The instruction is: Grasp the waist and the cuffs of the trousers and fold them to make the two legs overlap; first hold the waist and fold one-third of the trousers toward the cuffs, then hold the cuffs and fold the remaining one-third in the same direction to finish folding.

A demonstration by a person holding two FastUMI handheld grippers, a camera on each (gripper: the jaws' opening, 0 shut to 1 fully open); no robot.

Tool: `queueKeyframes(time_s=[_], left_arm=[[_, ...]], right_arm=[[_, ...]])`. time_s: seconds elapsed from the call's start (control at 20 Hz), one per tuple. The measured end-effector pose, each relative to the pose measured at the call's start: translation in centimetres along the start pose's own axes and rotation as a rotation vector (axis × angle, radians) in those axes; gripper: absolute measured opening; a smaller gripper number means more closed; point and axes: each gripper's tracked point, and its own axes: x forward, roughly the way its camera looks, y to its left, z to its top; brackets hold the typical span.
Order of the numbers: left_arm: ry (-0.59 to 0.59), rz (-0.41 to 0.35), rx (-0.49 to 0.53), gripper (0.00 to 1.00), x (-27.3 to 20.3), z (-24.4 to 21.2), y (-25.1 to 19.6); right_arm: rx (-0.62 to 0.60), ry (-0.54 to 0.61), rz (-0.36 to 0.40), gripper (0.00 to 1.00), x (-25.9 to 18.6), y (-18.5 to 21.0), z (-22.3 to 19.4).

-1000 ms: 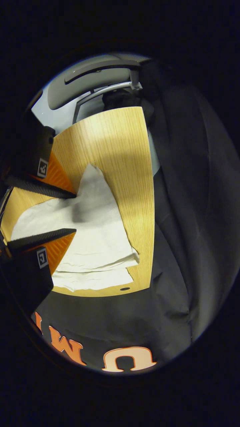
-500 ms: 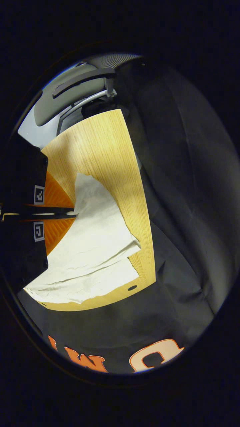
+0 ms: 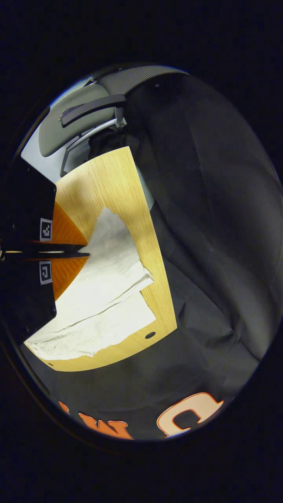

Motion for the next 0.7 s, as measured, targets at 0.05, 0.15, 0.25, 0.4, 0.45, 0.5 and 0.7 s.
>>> queueKeyframes(time_s=[0.05,0.15,0.25,0.4,0.45,0.5,0.7], left_arm=[[-0.009,0.000,0.007,0.05,-0.3,0.0,-0.4],[-0.022,0.002,0.013,0.05,-0.7,-0.1,-1.2],[-0.028,-0.004,0.022,0.06,-1.0,0.1,-2.1],[-0.023,-0.018,0.024,0.05,-1.1,0.9,-2.8],[-0.019,-0.026,0.016,0.05,-0.9,1.3,-3.1],[-0.015,-0.037,0.015,0.05,-0.7,1.8,-3.5],[0.004,-0.078,0.046,0.05,0.8,3.6,-5.0]], right_arm=[[0.015,-0.004,-0.002,0.65,0.3,0.0,0.4],[0.079,0.002,-0.003,0.59,0.6,-0.1,0.8],[0.174,0.014,0.029,0.30,0.9,0.2,0.9],[0.227,0.002,0.088,0.11,0.4,0.6,1.6],[0.237,-0.002,0.094,0.09,0.0,0.7,1.8],[0.242,-0.006,0.097,0.07,-0.6,0.9,2.2],[0.237,-0.062,0.121,0.06,-2.9,3.2,4.5]])
